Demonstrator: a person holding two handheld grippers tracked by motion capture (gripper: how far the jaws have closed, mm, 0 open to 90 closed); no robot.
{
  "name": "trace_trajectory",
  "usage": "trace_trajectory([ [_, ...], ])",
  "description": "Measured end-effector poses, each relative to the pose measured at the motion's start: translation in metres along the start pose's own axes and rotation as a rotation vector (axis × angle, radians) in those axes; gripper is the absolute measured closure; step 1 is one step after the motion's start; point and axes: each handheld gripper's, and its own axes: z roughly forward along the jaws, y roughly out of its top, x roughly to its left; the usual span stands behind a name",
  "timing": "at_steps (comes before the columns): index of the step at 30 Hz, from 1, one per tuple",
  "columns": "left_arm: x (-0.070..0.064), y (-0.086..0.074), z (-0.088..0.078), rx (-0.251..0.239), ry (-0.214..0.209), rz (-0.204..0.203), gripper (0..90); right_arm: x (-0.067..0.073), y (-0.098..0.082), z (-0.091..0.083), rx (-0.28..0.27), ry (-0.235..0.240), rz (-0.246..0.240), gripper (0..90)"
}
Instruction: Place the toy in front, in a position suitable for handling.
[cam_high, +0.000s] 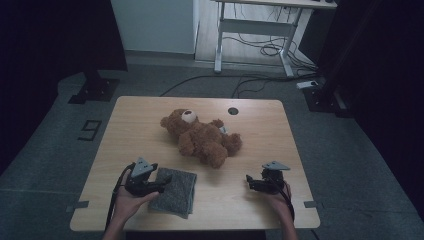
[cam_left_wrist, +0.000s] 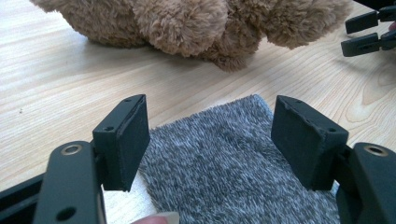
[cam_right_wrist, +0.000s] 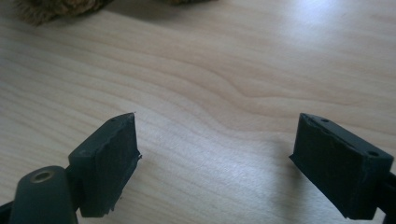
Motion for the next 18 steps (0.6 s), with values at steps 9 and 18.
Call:
trace_trajectory([
  [9,0.000,0.001,0.001,0.001,0.003,0.003,27.6,0.002,0.004,-0.012,-0.063,0.049,0.038,15.2],
  [18,-0.005,0.011,0.002,-0.013,0.003,0.024,23.8,0.013,0.014,-0.018,-0.094,0.095,0.000,14.6],
])
